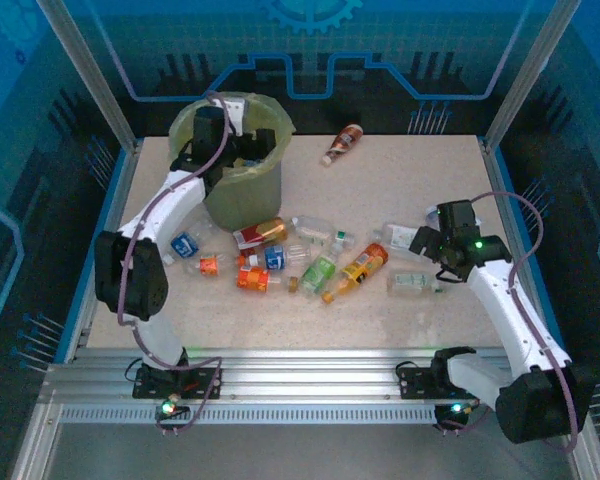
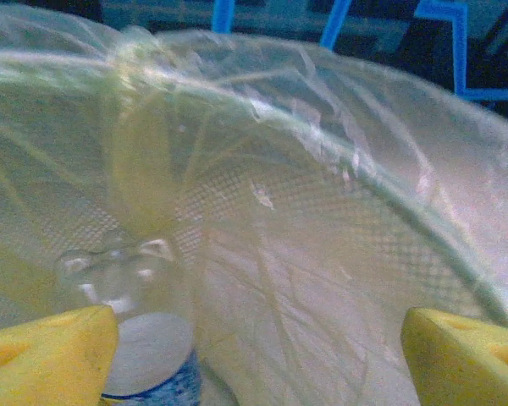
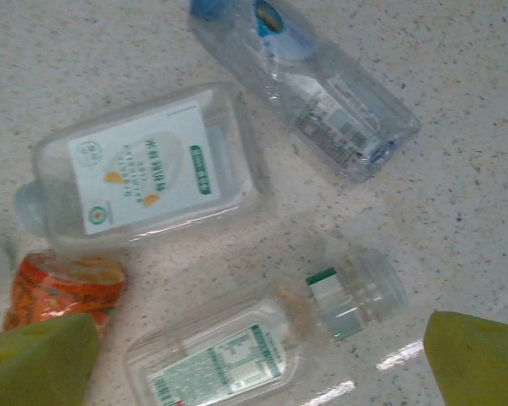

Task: Put the plastic bottles in the bin

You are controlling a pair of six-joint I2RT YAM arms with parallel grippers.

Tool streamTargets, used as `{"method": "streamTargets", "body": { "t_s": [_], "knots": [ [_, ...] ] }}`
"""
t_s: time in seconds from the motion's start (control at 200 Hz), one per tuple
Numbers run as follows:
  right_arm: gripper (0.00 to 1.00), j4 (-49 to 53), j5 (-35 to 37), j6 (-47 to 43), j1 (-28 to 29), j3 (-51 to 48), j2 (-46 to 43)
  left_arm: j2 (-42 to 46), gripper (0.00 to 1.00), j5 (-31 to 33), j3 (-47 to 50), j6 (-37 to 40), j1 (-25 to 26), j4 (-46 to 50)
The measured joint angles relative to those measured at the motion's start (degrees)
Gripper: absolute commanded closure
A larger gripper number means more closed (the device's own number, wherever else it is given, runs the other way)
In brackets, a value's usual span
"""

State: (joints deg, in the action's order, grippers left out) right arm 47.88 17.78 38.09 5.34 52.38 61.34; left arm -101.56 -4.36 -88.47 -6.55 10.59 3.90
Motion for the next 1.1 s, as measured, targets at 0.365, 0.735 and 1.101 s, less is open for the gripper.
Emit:
{"method": "streamTargets", "body": {
  "t_s": [0.365,0.735,1.101],
  "knots": [
    [0.00,1.18,-8.96,-13.77,-18.93,4.02,9.35,11.85,0.01,6.62,-1.60,-10.16,-3.61,9.11],
    [0.00,2.93,-15.10,-24.00,-22.58,14.88,26.43,26.38,0.01,4.70,8.48,-18.75,-3.67,10.62],
    [0.00,6.67,-12.02,-27.34,-22.62,22.71,36.13,33.83,0.01,3.69,17.94,-24.09,-3.67,7.15]
  ]
}}
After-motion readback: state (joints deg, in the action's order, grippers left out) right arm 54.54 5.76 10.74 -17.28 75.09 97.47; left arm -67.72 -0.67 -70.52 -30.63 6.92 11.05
